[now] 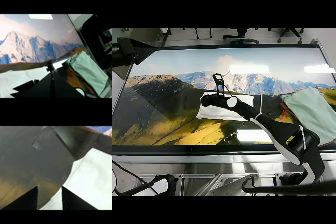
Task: Fold the shirts.
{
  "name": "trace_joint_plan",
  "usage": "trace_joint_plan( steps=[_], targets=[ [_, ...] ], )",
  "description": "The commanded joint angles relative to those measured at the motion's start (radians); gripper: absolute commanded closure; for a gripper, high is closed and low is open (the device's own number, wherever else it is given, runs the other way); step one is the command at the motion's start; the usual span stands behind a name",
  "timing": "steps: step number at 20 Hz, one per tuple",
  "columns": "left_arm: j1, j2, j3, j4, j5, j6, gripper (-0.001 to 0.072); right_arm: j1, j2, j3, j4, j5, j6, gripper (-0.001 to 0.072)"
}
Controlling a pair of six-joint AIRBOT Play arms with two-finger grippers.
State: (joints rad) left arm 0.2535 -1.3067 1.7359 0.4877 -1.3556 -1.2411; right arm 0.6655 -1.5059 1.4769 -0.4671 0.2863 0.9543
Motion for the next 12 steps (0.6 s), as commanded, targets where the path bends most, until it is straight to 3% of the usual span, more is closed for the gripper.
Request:
trace_joint_plan(
  steps=[1, 3, 5, 8, 12],
  targets=[
    [0.009, 0.016, -0.058, -0.011, -0.014, 0.041, 0.0689, -0.074, 0.035, 0.001, -0.010, 0.086, -0.042, 0.0390],
    [0.009, 0.016, -0.061, -0.012, -0.015, 0.056, 0.0689, -0.196, 0.099, 0.001, -0.077, 0.291, 0.001, 0.0384],
    [0.009, 0.016, -0.061, -0.019, -0.015, 0.056, 0.0689, -0.345, 0.161, 0.001, -0.232, 0.505, 0.177, 0.0182],
    [0.009, 0.016, -0.061, -0.018, -0.015, 0.056, 0.0689, -0.564, 0.205, 0.001, -0.473, 0.752, 0.413, 0.0183],
    [0.009, 0.016, -0.061, -0.018, -0.036, 0.056, 0.0689, -0.703, 0.126, -0.021, -0.490, 0.923, 0.438, 0.0182]
  ],
)
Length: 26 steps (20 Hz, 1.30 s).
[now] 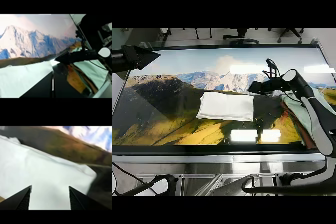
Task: Fold the shirts.
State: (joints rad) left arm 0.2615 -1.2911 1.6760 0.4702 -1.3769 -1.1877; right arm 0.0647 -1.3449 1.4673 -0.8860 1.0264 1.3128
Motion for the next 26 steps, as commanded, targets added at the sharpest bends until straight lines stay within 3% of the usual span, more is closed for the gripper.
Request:
trace_joint_plan(
  steps=[1, 5, 11, 12, 14, 15, 19, 26],
  targets=[
    [0.000, 0.000, -0.001, 0.000, -0.016, 0.002, 0.0689, -0.099, -0.064, -0.011, -0.068, 0.195, 0.075, 0.0183],
    [0.000, 0.001, -0.001, -0.001, -0.027, 0.002, 0.0689, -0.073, -0.178, -0.011, 0.108, 0.169, -0.025, 0.0183],
    [0.000, 0.001, -0.001, -0.002, -0.048, 0.001, 0.0689, -0.049, -0.279, -0.011, 0.254, 0.148, -0.088, 0.0195],
    [0.000, 0.001, -0.001, -0.002, -0.053, 0.001, 0.0689, -0.042, -0.283, -0.011, 0.282, 0.150, -0.105, 0.0242],
    [-0.001, 0.000, -0.001, -0.003, -0.060, 0.001, 0.0689, -0.032, -0.280, -0.010, 0.387, 0.174, -0.176, 0.0643],
    [-0.001, 0.001, -0.001, -0.002, -0.062, 0.001, 0.0689, -0.032, -0.274, -0.009, 0.465, 0.194, -0.218, 0.0692],
    [-0.001, 0.001, -0.001, -0.003, -0.065, 0.001, 0.0688, -0.079, -0.178, 0.067, 0.587, 0.206, -0.240, 0.0692],
    [-0.001, 0.000, -0.001, -0.003, -0.071, 0.002, 0.0689, -0.358, 0.037, 0.194, 0.591, 0.202, -0.106, 0.0692]
  ],
)
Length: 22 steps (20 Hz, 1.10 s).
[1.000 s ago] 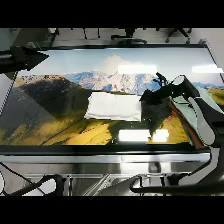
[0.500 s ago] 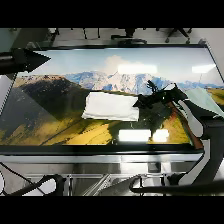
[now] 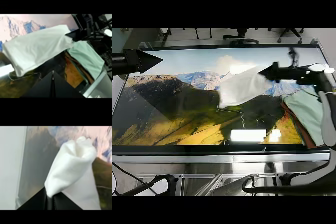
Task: Fold the shirts.
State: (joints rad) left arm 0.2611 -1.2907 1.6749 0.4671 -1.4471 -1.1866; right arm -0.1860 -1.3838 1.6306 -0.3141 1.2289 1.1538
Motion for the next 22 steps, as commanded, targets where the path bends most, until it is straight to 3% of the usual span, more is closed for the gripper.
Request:
trace_joint_plan(
  steps=[1, 8, 11, 14, 17, 22],
  targets=[
    [-0.001, 0.000, 0.000, 0.000, -0.001, 0.000, 0.0689, -0.163, 0.105, 0.031, 0.016, -0.001, 0.068, 0.0692],
    [-0.001, 0.000, 0.000, 0.000, -0.002, 0.001, 0.0689, -0.595, 0.281, 0.031, -0.103, 0.097, 0.252, 0.0692],
    [-0.001, 0.000, 0.000, 0.001, -0.005, 0.001, 0.0689, -0.736, 0.330, 0.030, -0.292, 0.246, 0.346, 0.0692],
    [-0.003, 0.000, 0.000, 0.001, -0.011, 0.001, 0.0688, -0.775, 0.348, 0.028, -0.536, 0.409, 0.435, 0.0693],
    [-0.003, 0.000, 0.000, 0.001, -0.012, 0.001, 0.0688, -0.775, 0.389, 0.028, -0.759, 0.472, 0.508, 0.0692],
    [-0.034, 0.000, 0.000, 0.003, -0.010, 0.001, 0.0689, -0.775, 0.401, -0.026, -0.965, 0.567, 0.553, 0.0691]
  ],
)
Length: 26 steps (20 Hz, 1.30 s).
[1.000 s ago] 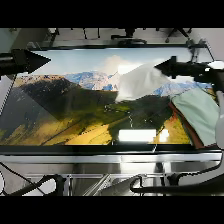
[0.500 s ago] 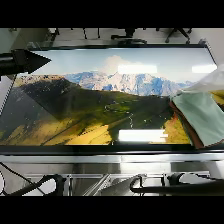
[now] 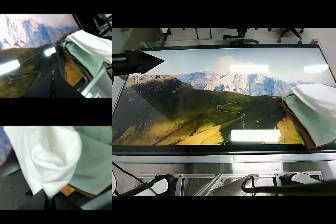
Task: Fold the shirts.
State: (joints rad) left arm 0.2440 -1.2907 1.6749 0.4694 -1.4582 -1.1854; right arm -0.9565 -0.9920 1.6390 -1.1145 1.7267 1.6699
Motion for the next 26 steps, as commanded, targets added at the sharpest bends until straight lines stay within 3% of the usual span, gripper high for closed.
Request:
trace_joint_plan(
  steps=[1, 5, 6, 7, 8, 9, 12, 13, 14, 15, 16, 17, 18, 21, 26],
  targets=[
    [-0.030, 0.000, 0.000, 0.001, 0.002, 0.000, 0.0689, -0.005, 0.009, -0.072, -0.200, 0.070, 0.036, 0.0691],
    [-0.078, 0.000, 0.000, 0.005, 0.019, 0.019, 0.0689, -0.005, 0.002, -0.216, -0.267, 0.040, 0.028, 0.0671],
    [-0.087, 0.000, 0.000, 0.010, 0.022, 0.019, 0.0689, -0.005, 0.000, -0.241, -0.280, 0.029, 0.029, 0.0481],
    [-0.097, 0.000, 0.000, 0.010, 0.021, 0.019, 0.0689, -0.005, -0.005, -0.258, -0.311, 0.028, 0.029, 0.0221],
    [-0.105, 0.000, 0.000, 0.009, 0.021, 0.019, 0.0688, -0.005, -0.012, -0.255, -0.351, 0.042, 0.028, 0.0157],
    [-0.108, 0.000, 0.000, 0.009, 0.022, 0.019, 0.0688, -0.005, -0.013, -0.244, -0.381, 0.053, 0.028, 0.0155],
    [-0.108, 0.000, 0.000, 0.009, 0.061, 0.019, 0.0689, 0.008, -0.014, -0.153, -0.319, 0.033, 0.029, 0.0159],
    [-0.108, 0.000, 0.000, 0.009, 0.077, 0.019, 0.0689, 0.029, -0.014, -0.119, -0.265, 0.004, 0.029, 0.0245],
    [-0.108, 0.000, 0.000, 0.008, 0.084, 0.019, 0.0688, 0.061, -0.012, -0.091, -0.196, -0.040, 0.028, 0.0389],
    [-0.108, 0.000, 0.000, 0.009, 0.084, 0.031, 0.0689, 0.092, -0.007, -0.076, -0.135, -0.083, 0.028, 0.0440],
    [-0.108, 0.000, 0.000, 0.009, 0.080, 0.061, 0.0688, 0.137, 0.003, -0.074, -0.060, -0.135, 0.015, 0.0573],
    [-0.108, 0.000, 0.000, 0.010, 0.069, 0.072, 0.0690, 0.186, 0.009, -0.075, -0.004, -0.166, -0.011, 0.0660],
    [-0.108, 0.000, 0.000, 0.010, 0.049, 0.072, 0.0692, 0.249, 0.014, -0.076, 0.030, -0.178, -0.033, 0.0691],
    [-0.129, 0.026, -0.062, 0.010, -0.004, 0.079, 0.0693, 0.465, 0.075, -0.140, 0.019, -0.192, -0.075, 0.0692],
    [-0.225, 0.209, -0.463, 0.044, 0.081, 0.125, 0.0692, 0.827, 0.316, -0.511, 0.016, -0.421, -0.092, 0.0691]
  ],
)
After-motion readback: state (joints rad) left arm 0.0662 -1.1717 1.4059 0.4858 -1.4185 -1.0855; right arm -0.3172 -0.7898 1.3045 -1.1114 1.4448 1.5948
